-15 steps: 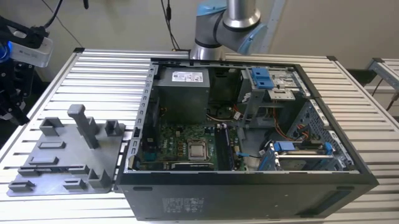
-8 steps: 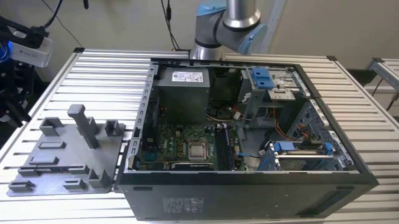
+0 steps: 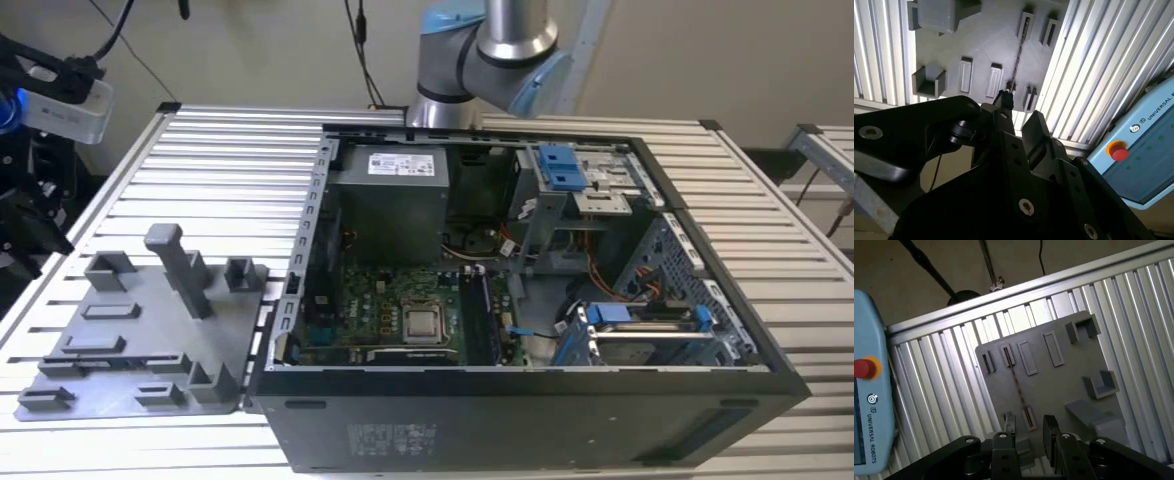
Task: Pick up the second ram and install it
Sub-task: 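Pick up the second ram and move it above second insertion slot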
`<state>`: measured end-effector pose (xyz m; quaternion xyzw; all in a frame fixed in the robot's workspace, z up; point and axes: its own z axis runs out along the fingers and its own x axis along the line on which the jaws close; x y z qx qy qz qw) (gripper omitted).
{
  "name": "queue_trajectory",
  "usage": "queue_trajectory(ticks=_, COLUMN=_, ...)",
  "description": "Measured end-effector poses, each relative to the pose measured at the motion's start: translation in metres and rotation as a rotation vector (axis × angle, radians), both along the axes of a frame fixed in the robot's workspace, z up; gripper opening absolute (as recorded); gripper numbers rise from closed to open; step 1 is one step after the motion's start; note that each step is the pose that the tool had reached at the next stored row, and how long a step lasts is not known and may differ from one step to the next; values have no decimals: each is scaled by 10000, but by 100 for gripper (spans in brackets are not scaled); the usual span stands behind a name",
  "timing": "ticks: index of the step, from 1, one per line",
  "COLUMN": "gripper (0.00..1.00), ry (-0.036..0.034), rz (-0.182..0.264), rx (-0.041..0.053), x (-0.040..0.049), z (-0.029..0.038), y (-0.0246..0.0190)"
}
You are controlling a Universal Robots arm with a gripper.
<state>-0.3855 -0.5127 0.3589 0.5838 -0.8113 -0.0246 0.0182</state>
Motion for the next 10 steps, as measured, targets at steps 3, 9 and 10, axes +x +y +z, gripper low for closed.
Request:
queue_trajectory(ticks=3, gripper=36, ry=-3, rz=6, rx=1, x=1, z=-6, y=1)
queue_trajectory(ticks=9, gripper=36, ry=-11, rz=230, rx=-4, x=0, z=-53, y=3)
queue_trajectory(ticks=10, gripper=36, ry=-13, rz=279, rx=-5, x=0, z=-62, y=4)
